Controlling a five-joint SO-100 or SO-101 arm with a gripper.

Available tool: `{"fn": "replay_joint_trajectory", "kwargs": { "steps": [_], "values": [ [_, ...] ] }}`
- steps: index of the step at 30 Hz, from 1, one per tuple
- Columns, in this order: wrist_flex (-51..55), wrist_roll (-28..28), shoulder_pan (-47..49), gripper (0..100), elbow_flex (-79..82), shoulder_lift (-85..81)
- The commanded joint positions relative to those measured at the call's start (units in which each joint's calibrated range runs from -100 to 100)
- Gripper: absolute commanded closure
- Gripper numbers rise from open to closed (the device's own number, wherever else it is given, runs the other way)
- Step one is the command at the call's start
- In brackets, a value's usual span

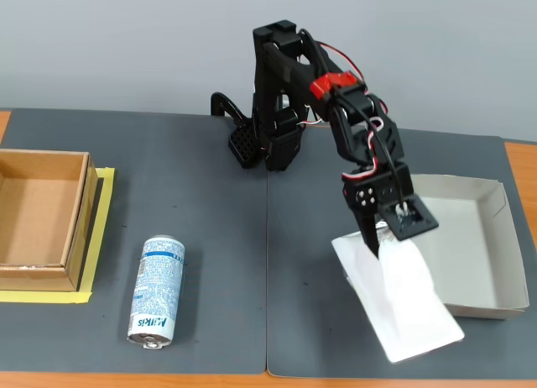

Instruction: Pick the sandwich and put it in the gray box

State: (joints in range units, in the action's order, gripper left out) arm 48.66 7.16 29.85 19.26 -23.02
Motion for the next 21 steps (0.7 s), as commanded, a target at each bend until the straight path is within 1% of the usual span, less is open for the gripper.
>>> {"fn": "replay_joint_trajectory", "kwargs": {
  "steps": [1,10,15,21],
  "values": [
    [0.1,0.0,0.3,98,-1.6,-5.4],
    [-0.7,0.1,6.1,98,-2.6,-8.3],
    [-0.7,0.1,9.4,98,-6.8,-6.7],
    [-0.7,0.1,12.9,98,-12.0,-0.8]
  ]
}}
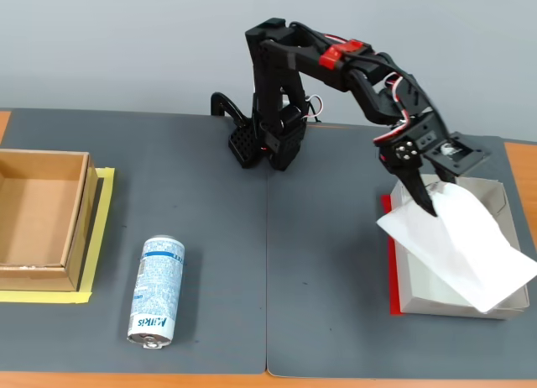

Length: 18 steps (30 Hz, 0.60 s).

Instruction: Pick the sandwich and put it in the gray box

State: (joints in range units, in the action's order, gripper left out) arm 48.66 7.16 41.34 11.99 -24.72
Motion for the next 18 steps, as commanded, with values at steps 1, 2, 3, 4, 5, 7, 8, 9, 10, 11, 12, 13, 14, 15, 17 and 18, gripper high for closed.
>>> {"fn": "replay_joint_trajectory", "kwargs": {
  "steps": [1,2,3,4,5,7,8,9,10,11,12,13,14,15,17,18],
  "values": [
    [-0.7,0.1,2.1,98,-5.6,1.9],
    [-0.7,0.1,2.6,98,-6.5,3.0],
    [-0.7,0.1,3.2,98,-7.2,4.0],
    [-0.7,0.1,3.6,98,-7.8,5.0],
    [-0.7,0.1,3.9,98,-8.4,5.9],
    [-0.7,0.1,4.7,98,-9.5,7.6],
    [-0.7,0.1,5.2,98,-10.0,8.3],
    [-0.7,0.1,5.5,98,-10.5,9.2],
    [-0.7,0.1,6.0,98,-10.9,9.9],
    [-0.7,0.1,6.4,98,-11.3,10.7],
    [-0.7,0.1,6.8,98,-11.8,11.5],
    [-0.7,0.1,7.2,98,-12.0,12.3],
    [-0.7,0.1,7.5,98,-12.5,13.2],
    [-0.8,0.1,7.9,98,-12.8,13.9],
    [-0.8,0.1,8.4,98,-13.7,15.4],
    [-0.8,0.1,8.6,98,-14.2,16.2]
  ]
}}
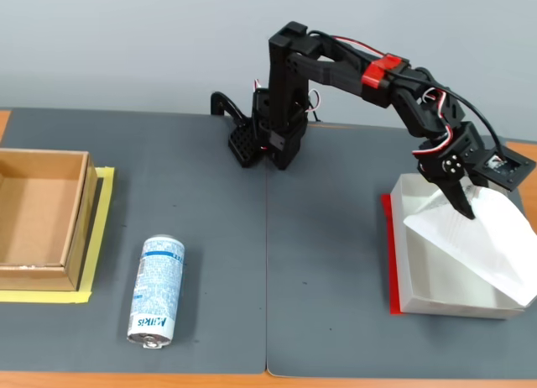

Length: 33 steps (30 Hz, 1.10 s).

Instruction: Pick the sandwich and put it in the gray box

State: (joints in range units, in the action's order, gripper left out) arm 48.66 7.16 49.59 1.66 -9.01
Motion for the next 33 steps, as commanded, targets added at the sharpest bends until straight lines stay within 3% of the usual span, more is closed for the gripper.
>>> {"fn": "replay_joint_trajectory", "kwargs": {
  "steps": [1,30,33],
  "values": [
    [-0.8,0.1,0.6,98,-4.3,1.2],
    [-2.4,0.1,2.2,98,-15.6,14.6],
    [-2.2,0.1,2.2,92,-15.4,14.6]
  ]
}}
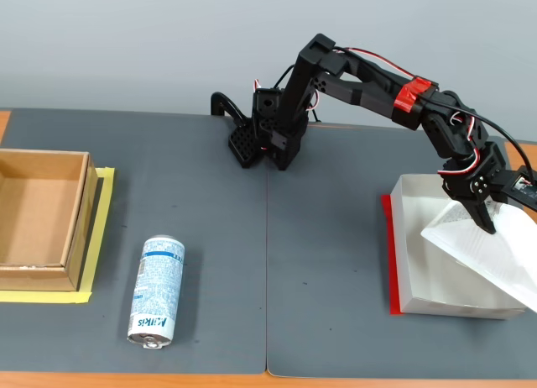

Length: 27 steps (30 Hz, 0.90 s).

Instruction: Pick the sandwich and put it in the gray box

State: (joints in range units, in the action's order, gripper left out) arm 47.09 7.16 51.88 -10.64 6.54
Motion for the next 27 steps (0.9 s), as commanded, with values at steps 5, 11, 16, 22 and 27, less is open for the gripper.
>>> {"fn": "replay_joint_trajectory", "kwargs": {
  "steps": [5,11,16,22,27],
  "values": [
    [-0.7,0.1,0.0,75,-3.1,-1.0],
    [-0.7,0.1,0.0,70,-3.2,-1.4],
    [-0.7,0.1,0.0,70,-3.2,-1.8],
    [-0.3,0.1,-0.4,71,-3.3,-2.0],
    [0.0,0.0,-0.7,72,-3.3,-2.3]
  ]
}}
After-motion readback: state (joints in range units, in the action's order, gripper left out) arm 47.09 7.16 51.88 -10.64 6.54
